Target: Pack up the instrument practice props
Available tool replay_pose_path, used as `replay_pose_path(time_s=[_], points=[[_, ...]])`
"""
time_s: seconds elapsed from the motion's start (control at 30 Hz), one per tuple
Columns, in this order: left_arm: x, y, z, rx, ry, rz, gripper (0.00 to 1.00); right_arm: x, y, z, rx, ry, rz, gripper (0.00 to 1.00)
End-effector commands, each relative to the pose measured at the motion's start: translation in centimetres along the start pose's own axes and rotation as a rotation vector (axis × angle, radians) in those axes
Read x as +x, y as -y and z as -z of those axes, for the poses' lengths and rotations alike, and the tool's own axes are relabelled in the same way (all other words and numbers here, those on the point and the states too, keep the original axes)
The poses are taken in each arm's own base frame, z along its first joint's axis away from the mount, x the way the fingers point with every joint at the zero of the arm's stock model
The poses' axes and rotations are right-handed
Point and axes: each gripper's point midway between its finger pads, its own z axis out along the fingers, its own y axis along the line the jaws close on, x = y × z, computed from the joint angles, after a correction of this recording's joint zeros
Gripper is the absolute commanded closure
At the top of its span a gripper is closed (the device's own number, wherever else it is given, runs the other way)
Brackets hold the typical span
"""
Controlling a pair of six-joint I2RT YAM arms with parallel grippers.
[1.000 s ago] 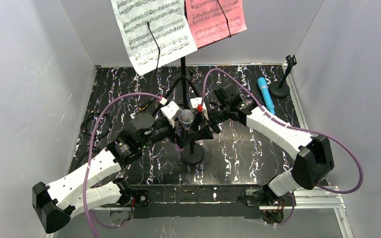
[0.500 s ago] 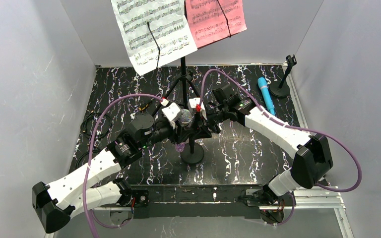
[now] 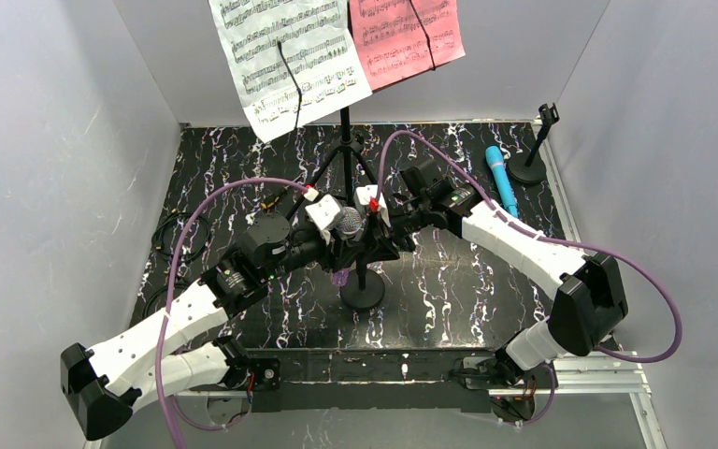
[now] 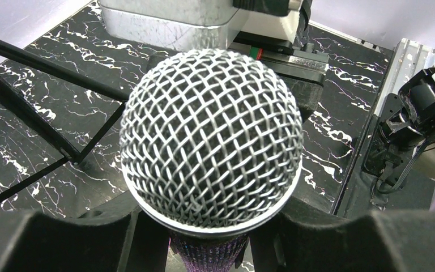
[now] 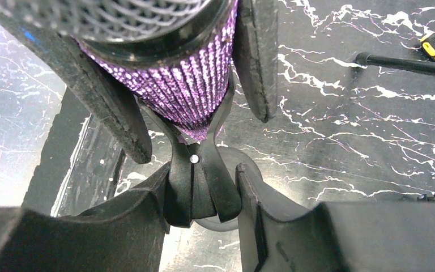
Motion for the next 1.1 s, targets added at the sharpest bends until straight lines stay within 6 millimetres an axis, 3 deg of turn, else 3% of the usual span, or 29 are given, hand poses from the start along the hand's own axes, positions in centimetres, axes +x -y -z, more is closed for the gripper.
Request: replay_pose_path(time_s=[0.0,0.23,0.67,1.07], points=[[-1.6,0.2,0.8,0.012,0.031,-0.028,0.87,2.3,-0.9,0.2,0.001,-0.086,-0.048,0.99],[-2.9,-0.2,2.0,-0.016,0.047,-0.048,1.00,3.5,-1.3,0.3,0.010,-0.113,-0.063,0.99],[-4.9,-1.5,3.8,-0.096,0.063,-0.087,1.00,5.6,-1.5,0.6,0.034,-0.172,-0.076,0.99],[-6.6,-2.8,6.5,-0.187,0.080,-0.131,1.00,5.9,-1.1,0.7,0.054,-0.191,-0.073,0.99]])
